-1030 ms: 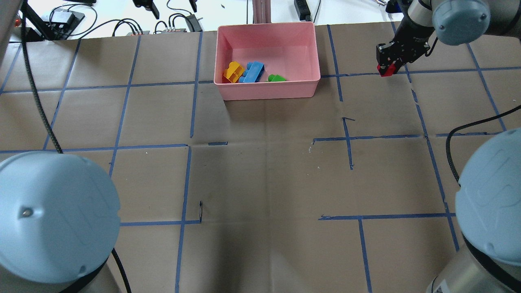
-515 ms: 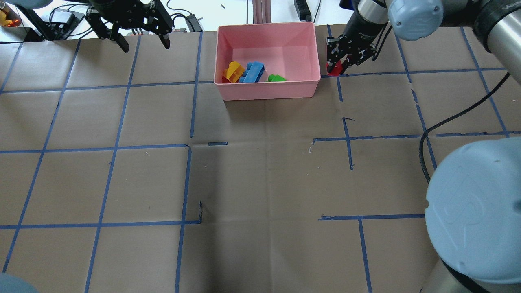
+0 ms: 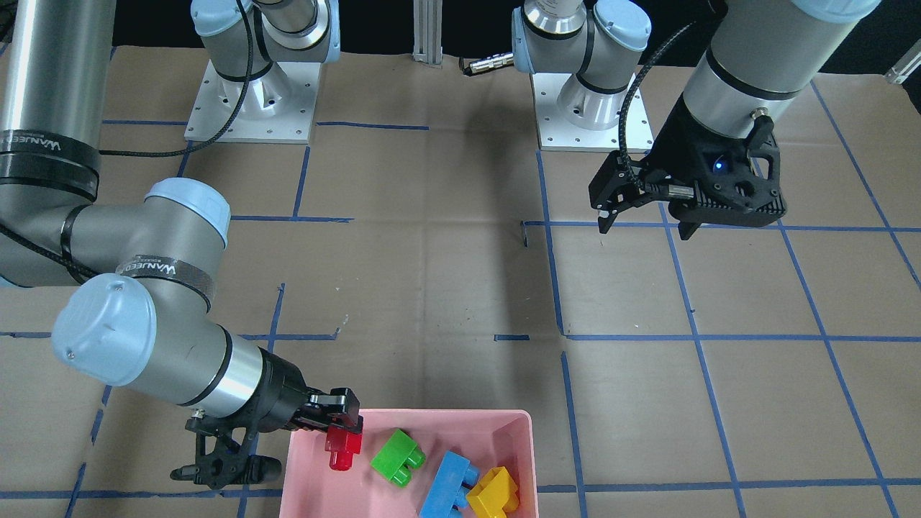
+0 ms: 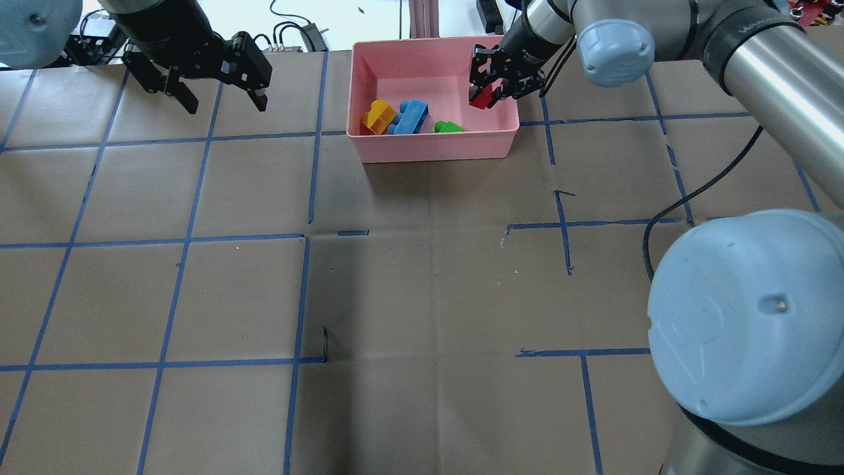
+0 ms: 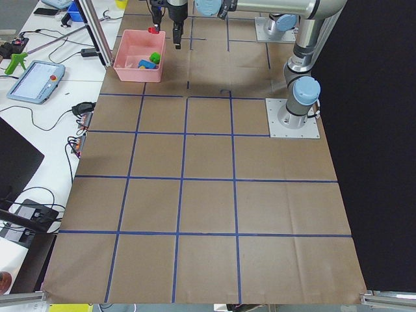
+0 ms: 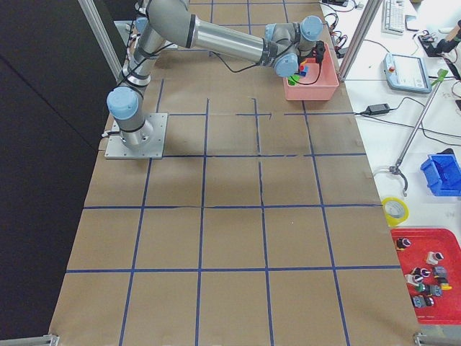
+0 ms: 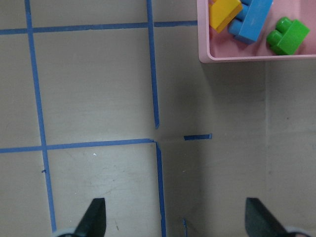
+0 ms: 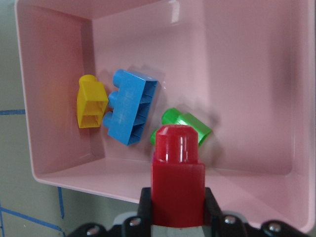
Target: Put all blocks into box
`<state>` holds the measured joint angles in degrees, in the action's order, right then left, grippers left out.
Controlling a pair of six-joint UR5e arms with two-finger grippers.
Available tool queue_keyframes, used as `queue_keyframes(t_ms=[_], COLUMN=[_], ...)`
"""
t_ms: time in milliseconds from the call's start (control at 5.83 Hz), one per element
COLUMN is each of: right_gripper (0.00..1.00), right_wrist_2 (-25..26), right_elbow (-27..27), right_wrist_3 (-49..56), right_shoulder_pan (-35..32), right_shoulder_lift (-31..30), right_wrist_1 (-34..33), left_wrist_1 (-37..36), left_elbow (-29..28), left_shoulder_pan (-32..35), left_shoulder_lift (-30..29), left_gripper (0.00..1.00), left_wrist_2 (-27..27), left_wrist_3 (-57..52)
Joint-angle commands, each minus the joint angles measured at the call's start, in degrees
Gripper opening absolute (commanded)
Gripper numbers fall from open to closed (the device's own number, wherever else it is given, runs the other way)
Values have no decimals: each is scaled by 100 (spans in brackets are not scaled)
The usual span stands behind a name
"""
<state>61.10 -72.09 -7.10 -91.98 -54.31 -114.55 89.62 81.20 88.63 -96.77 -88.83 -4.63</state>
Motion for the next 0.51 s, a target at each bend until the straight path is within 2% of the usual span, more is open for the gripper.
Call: queue_keyframes(t_ms=[0, 343], right_gripper=[7, 99], right_wrist_2=[-177, -29], right_elbow=[473, 460], right_wrist_3=[-28, 85], right_shoulder_pan=[-22, -48], right_shoulder_lift=[305, 324], right_wrist_1=[-146, -146], left_wrist_1=[-330, -236], left_elbow=[264, 125], left_shoulder_pan=[14, 5], left_shoulder_lift=[159, 107], left_gripper=[99, 99], left_wrist_2=[-91, -108], left_wrist_3=[-3, -3])
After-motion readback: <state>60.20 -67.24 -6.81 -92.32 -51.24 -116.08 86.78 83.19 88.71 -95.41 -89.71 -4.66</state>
